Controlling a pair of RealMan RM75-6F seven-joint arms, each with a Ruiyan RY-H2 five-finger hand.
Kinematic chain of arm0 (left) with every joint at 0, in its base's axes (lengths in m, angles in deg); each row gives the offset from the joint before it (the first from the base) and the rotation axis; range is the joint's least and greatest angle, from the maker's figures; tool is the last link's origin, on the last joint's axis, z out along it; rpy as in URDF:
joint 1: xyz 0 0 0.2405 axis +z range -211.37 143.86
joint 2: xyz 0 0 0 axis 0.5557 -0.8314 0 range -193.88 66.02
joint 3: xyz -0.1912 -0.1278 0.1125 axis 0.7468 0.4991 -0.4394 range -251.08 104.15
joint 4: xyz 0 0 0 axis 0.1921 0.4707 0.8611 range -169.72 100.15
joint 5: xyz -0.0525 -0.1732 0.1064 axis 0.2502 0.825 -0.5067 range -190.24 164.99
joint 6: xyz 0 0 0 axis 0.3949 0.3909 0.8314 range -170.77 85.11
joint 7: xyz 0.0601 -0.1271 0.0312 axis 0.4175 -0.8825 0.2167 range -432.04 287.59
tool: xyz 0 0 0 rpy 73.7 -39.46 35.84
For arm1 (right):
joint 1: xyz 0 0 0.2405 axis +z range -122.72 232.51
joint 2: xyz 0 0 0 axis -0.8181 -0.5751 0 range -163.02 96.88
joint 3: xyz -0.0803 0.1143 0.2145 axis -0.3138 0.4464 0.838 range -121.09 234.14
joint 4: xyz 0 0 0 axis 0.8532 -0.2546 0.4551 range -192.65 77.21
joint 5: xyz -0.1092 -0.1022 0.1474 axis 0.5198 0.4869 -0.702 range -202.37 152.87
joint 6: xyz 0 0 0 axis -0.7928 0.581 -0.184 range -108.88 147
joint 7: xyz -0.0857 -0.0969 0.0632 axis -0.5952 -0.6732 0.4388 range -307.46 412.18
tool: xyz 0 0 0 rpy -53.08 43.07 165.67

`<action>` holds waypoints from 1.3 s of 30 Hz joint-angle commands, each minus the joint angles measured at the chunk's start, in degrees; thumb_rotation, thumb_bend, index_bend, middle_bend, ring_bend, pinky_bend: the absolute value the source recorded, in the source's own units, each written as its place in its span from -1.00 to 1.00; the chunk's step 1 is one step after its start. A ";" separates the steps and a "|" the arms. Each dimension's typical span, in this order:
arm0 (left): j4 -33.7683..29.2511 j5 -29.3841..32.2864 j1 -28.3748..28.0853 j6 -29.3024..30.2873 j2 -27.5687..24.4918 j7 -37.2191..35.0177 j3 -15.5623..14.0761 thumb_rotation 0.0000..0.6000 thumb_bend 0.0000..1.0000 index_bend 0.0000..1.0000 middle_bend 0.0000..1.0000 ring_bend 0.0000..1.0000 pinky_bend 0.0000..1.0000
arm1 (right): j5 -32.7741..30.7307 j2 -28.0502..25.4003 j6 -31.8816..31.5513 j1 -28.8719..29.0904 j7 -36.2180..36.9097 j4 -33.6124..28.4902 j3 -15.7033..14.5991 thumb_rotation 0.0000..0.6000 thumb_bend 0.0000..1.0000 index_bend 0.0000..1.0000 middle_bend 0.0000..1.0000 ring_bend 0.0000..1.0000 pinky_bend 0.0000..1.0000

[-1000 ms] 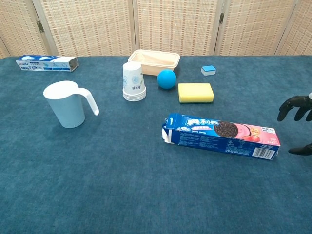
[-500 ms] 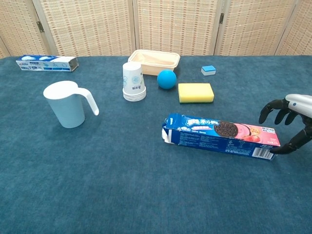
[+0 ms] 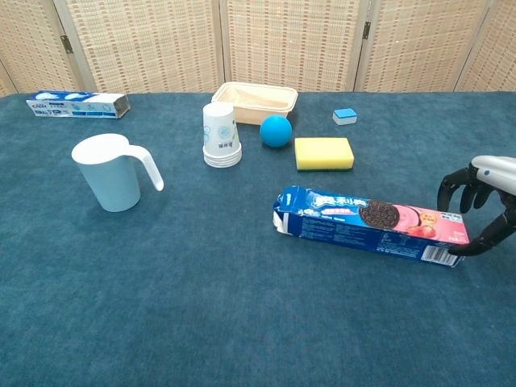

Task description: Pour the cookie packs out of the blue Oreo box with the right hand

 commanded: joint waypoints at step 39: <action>-0.90 7.89 -1.79 -5.70 2.25 8.65 2.12 1.00 -0.35 -1.00 -0.94 -0.92 -0.90 | 1.72 -46.36 17.89 10.06 7.38 -21.54 0.88 1.00 -0.74 0.03 -0.31 -0.41 -0.51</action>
